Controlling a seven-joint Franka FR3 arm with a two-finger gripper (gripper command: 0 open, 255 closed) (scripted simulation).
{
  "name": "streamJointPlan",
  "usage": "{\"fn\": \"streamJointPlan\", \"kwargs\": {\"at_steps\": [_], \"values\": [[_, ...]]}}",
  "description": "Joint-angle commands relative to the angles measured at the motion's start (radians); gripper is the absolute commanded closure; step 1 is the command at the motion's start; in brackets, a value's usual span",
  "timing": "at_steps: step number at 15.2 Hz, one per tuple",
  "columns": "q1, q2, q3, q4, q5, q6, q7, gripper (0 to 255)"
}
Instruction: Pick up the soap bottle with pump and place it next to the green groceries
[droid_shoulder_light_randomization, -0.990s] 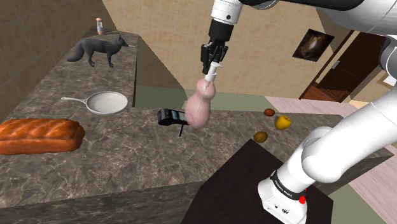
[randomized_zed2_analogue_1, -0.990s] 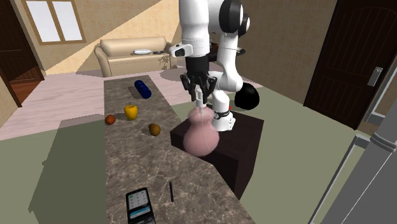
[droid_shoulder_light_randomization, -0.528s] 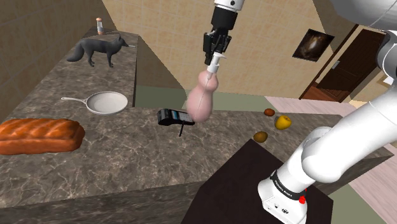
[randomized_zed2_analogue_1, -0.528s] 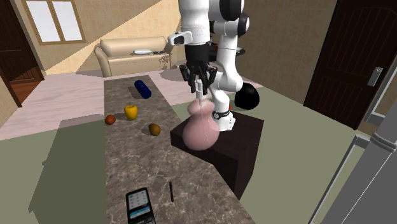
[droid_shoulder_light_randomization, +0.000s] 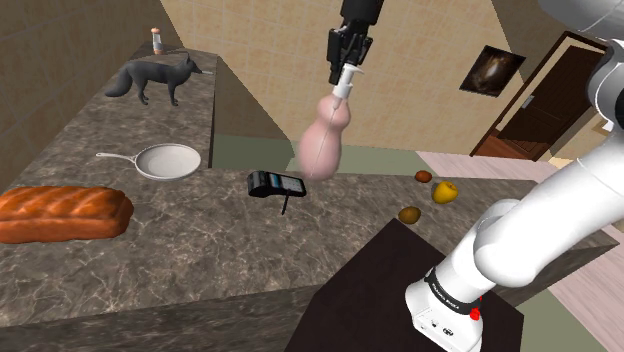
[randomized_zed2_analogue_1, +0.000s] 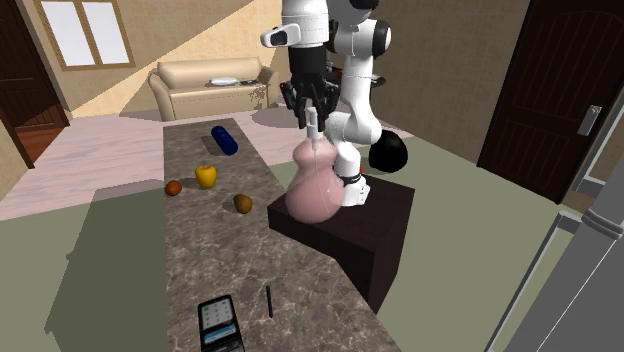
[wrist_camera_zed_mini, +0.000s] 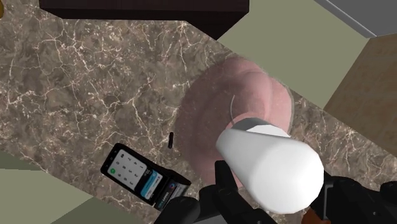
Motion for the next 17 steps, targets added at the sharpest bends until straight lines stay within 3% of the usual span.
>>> {"fn": "streamJointPlan", "kwargs": {"at_steps": [1,9,17], "values": [[-0.016,-0.014,-0.024,-0.009,-0.004,-0.007,-0.041,255],[-0.093,-0.058,-0.148,-0.054,-0.035,-0.017,-0.242,255],[-0.170,-0.033,-0.272,-0.024,-0.071,-0.027,-0.444,255]]}}
